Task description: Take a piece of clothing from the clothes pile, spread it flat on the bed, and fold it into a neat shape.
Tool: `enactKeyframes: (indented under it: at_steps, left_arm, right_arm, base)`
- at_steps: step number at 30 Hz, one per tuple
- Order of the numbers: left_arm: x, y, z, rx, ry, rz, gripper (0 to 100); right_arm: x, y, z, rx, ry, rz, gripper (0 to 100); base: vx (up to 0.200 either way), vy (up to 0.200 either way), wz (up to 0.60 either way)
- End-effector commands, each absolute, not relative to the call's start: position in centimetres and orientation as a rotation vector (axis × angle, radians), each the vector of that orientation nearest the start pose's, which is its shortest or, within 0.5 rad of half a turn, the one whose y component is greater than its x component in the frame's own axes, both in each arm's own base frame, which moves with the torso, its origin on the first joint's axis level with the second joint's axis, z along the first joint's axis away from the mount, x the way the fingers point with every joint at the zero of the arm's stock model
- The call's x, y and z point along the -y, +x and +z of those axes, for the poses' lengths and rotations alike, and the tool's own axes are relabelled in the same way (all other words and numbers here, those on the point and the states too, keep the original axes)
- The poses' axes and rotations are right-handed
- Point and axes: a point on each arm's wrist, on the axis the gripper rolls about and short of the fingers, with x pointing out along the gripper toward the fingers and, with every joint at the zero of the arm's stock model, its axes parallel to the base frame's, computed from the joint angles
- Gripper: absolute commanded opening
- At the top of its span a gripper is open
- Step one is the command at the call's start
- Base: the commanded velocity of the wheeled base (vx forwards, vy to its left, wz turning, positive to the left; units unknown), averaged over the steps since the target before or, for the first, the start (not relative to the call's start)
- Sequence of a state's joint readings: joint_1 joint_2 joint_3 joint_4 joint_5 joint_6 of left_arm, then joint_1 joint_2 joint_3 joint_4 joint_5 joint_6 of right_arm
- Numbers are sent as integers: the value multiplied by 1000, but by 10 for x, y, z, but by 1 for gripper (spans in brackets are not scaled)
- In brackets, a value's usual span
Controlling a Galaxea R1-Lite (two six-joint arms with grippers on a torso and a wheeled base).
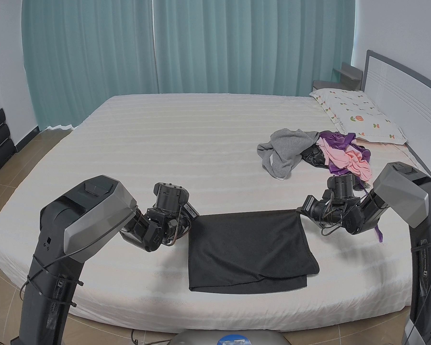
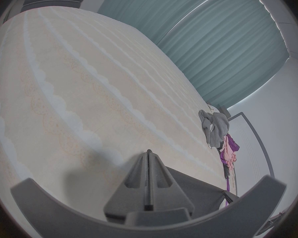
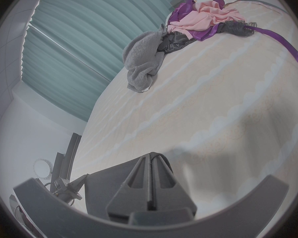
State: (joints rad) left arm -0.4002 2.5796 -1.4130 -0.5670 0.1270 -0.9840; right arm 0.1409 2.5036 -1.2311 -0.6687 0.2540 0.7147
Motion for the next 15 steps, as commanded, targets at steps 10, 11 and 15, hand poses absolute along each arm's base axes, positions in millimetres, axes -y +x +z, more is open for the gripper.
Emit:
enactKeyframes:
  at_steps: [10, 11, 15]
  left_arm:
    - [182, 439, -27, -661, -802, 41, 100]
    - [182, 439, -27, -661, -804, 42, 100]
    - [175, 438, -18, -649, -856, 66, 100]
  right_arm:
    - [-60, 421, 0, -730, 725, 170, 100]
    - [-57, 413, 4, -742, 726, 180, 100]
    - [-44, 376, 13, -797, 690, 266, 100]
  base:
    - [0, 0, 0]
    - [0, 0, 0]
    - [0, 0, 0]
